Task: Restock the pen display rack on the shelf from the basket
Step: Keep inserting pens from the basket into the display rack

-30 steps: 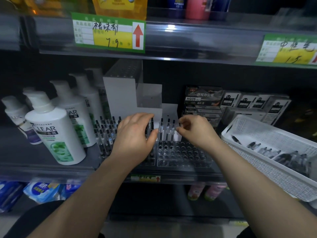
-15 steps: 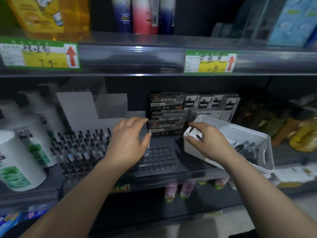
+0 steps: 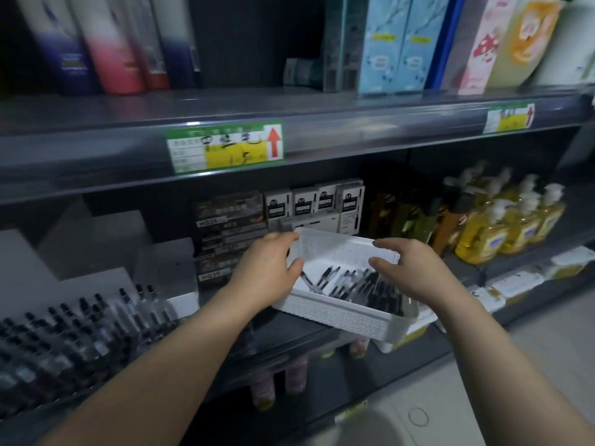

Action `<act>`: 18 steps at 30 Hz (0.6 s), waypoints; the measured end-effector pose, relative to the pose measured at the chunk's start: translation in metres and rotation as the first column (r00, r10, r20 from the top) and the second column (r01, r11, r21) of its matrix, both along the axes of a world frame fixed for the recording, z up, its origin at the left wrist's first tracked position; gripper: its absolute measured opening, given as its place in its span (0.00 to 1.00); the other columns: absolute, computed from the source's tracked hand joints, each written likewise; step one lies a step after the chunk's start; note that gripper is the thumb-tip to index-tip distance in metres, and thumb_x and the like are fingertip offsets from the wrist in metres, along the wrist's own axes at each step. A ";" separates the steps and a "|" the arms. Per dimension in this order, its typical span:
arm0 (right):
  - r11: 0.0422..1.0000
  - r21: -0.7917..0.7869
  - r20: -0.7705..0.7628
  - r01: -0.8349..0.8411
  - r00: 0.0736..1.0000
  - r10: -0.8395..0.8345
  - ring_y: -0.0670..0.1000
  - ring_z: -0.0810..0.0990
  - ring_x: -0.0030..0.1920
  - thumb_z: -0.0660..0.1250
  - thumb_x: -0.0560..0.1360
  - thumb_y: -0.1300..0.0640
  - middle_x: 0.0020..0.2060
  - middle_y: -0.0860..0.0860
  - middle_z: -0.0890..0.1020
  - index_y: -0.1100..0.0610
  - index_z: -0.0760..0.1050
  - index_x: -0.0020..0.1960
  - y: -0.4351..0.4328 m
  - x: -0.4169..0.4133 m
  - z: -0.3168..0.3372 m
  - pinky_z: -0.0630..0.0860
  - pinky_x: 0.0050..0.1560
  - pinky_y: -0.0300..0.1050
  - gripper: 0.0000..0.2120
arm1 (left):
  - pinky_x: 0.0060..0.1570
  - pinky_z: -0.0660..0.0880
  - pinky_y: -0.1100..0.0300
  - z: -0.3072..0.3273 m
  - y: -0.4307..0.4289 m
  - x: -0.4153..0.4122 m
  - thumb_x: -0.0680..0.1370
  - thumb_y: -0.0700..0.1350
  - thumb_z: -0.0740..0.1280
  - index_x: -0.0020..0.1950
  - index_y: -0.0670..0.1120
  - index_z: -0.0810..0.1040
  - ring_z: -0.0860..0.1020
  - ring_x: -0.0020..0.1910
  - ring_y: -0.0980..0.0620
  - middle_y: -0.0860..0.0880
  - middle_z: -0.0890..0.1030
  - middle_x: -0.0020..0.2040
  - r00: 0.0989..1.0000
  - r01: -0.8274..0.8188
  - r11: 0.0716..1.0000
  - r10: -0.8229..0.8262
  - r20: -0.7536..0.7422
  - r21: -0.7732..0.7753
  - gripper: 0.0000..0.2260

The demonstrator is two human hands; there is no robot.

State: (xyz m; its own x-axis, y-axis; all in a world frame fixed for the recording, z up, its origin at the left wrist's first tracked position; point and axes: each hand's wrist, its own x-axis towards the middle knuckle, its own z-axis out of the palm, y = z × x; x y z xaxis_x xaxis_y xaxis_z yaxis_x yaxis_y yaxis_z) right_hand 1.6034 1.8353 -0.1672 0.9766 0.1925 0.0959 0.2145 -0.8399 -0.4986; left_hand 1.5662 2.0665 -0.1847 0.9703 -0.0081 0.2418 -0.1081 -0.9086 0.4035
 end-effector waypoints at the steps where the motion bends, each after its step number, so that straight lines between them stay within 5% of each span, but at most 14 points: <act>1: 1.000 0.006 -0.015 0.015 1.000 -0.015 0.49 0.79 0.50 0.64 0.77 0.47 0.64 0.49 0.77 0.50 0.70 0.70 -0.005 0.003 -0.002 0.71 0.47 0.42 0.22 | 0.62 0.70 0.57 -0.002 -0.005 0.011 0.79 0.52 0.64 0.73 0.48 0.68 0.73 0.64 0.48 0.46 0.74 0.67 0.999 0.014 1.000 -0.014 -0.045 -0.003 0.23; 10: 0.999 -0.008 -0.098 0.031 0.995 -0.032 0.51 0.74 0.64 0.64 0.77 0.45 0.69 0.48 0.73 0.50 0.69 0.71 -0.042 0.022 -0.018 0.70 0.55 0.43 0.23 | 0.62 0.70 0.57 -0.027 -0.032 0.094 0.75 0.61 0.67 0.78 0.44 0.56 0.72 0.67 0.45 0.46 0.62 0.77 0.821 0.013 0.998 0.026 -0.571 0.064 0.39; 14: 0.998 -0.033 -0.152 0.049 0.987 -0.054 0.53 0.71 0.68 0.63 0.77 0.43 0.72 0.50 0.68 0.50 0.65 0.73 -0.053 0.028 -0.026 0.71 0.61 0.47 0.28 | 0.61 0.69 0.55 -0.047 -0.040 0.117 0.72 0.64 0.69 0.78 0.44 0.55 0.68 0.70 0.44 0.44 0.63 0.77 0.775 -0.014 0.996 0.065 -0.628 0.085 0.44; 16: 0.998 -0.041 -0.187 0.051 0.981 -0.058 0.54 0.69 0.69 0.63 0.77 0.43 0.73 0.52 0.67 0.51 0.60 0.76 -0.057 0.030 -0.029 0.71 0.61 0.48 0.31 | 0.50 0.75 0.53 -0.053 -0.049 0.124 0.69 0.62 0.73 0.75 0.41 0.59 0.78 0.58 0.45 0.41 0.76 0.66 0.775 -0.066 0.998 0.043 -0.631 -0.012 0.44; 18: 0.998 -0.031 -0.228 0.056 0.972 -0.062 0.55 0.71 0.67 0.63 0.78 0.44 0.71 0.53 0.69 0.52 0.55 0.77 -0.059 0.032 -0.031 0.71 0.57 0.46 0.33 | 0.38 0.78 0.54 -0.057 -0.062 0.129 0.67 0.58 0.77 0.63 0.42 0.66 0.80 0.38 0.48 0.43 0.82 0.44 0.779 -0.076 0.994 0.007 -0.628 -0.084 0.34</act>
